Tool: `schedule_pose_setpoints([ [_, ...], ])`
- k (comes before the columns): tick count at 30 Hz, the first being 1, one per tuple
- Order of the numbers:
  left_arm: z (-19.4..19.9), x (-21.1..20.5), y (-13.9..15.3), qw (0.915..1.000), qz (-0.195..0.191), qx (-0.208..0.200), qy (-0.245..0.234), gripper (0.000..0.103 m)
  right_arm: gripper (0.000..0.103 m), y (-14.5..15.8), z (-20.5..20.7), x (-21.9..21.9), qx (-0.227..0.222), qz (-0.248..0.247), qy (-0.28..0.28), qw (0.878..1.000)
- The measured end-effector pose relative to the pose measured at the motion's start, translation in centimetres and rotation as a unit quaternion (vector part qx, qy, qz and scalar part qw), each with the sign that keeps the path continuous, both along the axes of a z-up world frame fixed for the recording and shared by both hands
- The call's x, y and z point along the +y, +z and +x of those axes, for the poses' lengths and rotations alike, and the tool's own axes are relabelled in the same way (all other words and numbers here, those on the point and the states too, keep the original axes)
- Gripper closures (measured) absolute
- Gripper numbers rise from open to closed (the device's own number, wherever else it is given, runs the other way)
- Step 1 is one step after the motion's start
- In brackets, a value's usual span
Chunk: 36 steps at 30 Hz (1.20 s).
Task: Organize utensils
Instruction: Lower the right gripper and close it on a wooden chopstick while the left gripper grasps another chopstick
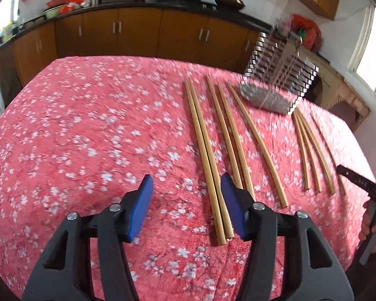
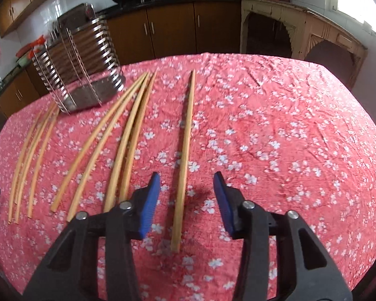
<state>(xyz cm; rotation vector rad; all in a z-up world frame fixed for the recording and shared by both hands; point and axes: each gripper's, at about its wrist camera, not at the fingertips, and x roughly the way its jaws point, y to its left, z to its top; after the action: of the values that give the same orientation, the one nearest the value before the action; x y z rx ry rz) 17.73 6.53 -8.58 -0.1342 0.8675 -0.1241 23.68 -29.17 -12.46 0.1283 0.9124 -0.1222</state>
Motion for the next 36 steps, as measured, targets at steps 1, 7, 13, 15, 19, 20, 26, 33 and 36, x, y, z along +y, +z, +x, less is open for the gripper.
schedule_pose_setpoints([
  [1, 0.2, -0.2, -0.3, 1.0000, 0.003, 0.006, -0.006, 0.056, 0.068, -0.4, 0.1, 0.2, -0.001, -0.008, 0.000, 1.000],
  [7, 0.8, -1.2, -1.1, 0.9992, 0.028, 0.017, -0.023, 0.060, 0.072, -0.4, 0.3, 0.1, -0.004, -0.022, 0.001, 1.000],
  [13, 1.4, -2.4, -1.3, 0.9984, 0.048, 0.016, -0.027, 0.064, 0.072, -0.4, 0.7, 0.1, -0.007, -0.026, 0.001, 1.000],
  [15, 1.9, -2.7, -1.4, 0.9979, 0.058, 0.019, -0.024, 0.071, 0.074, -0.4, 1.0, 0.2, -0.008, -0.031, 0.003, 0.999],
  [19, 2.8, -2.4, -1.5, 0.9972, 0.070, 0.022, -0.014, 0.081, 0.079, -0.3, 1.4, -0.4, -0.008, -0.028, 0.000, 1.000],
  [20, 2.9, -2.2, -1.4, 0.9975, 0.065, 0.023, -0.013, 0.081, 0.079, -0.3, 1.5, -0.6, -0.008, -0.027, -0.003, 1.000],
  [26, 2.7, -1.1, -0.6, 0.9991, 0.039, 0.012, -0.010, 0.079, 0.079, -0.2, 1.6, -0.9, -0.009, -0.020, -0.005, 1.000],
  [33, 3.6, -0.8, -1.4, 0.9980, 0.059, 0.024, 0.001, 0.079, 0.079, -0.3, 1.3, -0.7, -0.012, -0.025, -0.003, 1.000],
  [36, 4.1, -0.9, -1.4, 0.9971, 0.073, 0.025, 0.004, 0.081, 0.080, -0.4, 1.1, -0.4, -0.013, -0.034, 0.000, 0.999],
])
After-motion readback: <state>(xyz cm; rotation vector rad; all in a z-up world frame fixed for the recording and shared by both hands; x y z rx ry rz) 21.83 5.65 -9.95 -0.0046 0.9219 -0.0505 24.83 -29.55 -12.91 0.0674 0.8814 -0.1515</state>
